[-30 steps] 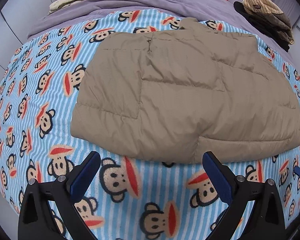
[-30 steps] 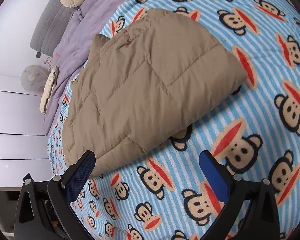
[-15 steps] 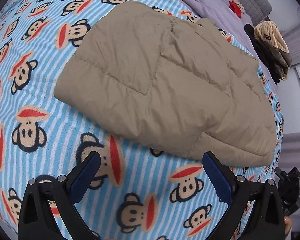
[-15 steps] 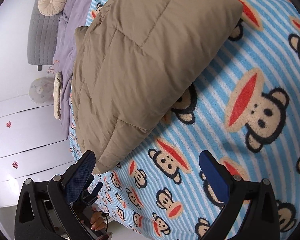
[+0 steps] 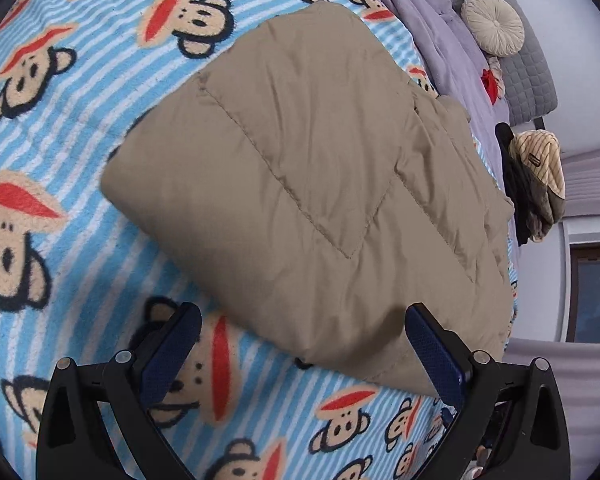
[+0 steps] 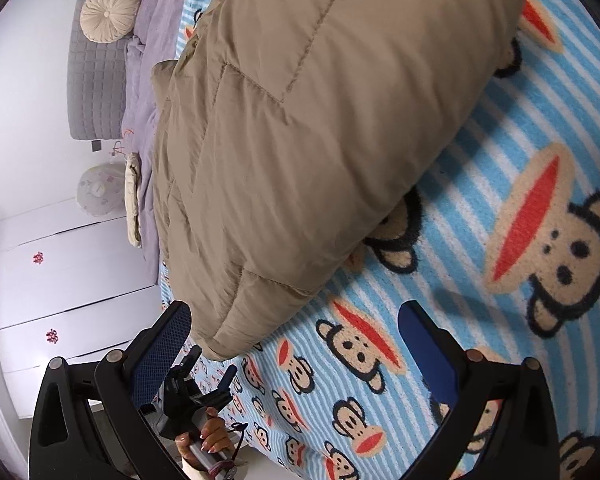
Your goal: Fold large clothes
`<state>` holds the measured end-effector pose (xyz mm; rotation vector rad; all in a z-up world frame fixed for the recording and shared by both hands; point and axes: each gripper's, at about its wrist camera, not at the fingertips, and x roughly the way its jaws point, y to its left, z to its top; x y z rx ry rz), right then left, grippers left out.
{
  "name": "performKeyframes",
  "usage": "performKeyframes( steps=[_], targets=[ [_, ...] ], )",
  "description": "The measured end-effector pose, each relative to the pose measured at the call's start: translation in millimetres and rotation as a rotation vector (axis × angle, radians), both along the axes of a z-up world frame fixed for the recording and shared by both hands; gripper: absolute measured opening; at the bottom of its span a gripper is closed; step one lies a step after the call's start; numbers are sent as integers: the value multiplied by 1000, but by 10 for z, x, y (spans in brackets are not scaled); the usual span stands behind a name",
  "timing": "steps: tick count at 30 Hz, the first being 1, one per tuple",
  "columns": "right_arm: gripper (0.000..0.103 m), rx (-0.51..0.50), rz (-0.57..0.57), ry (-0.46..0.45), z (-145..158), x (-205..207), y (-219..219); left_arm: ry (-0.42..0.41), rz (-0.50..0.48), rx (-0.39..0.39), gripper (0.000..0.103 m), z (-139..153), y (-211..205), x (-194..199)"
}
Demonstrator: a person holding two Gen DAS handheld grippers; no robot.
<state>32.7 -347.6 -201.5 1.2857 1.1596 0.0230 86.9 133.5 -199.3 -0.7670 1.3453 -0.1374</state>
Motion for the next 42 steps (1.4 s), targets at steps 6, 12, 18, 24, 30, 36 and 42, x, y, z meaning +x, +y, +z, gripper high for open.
performKeyframes(
  steps=[6, 12, 18, 24, 30, 36, 42],
  targets=[
    [103, 68, -38, -60, -252, 321, 44, -44, 13, -34, 102, -164, -174, 318],
    [103, 69, -86, -105, -326, 640, 92, -9, 84, -17, 102, -286, -284, 578],
    [53, 85, -134, -36, -368, 631, 67, -71, 76, -77, 23, -141, -296, 603],
    [24, 78, -83, -86, -118, 587, 75, -184, -65, -8, 19, 321, -361, 514],
    [23, 75, -12, -113, 139, 276, 71, -193, -160, -8, 19, 604, -370, 134],
    [23, 104, 25, -61, 184, -365, 164, -75, -222, -52, 19, 608, -218, -595],
    [25, 135, 31, 37, 33, -1164, 299, 48, -261, -16, 21, 371, -119, -1269]
  ],
)
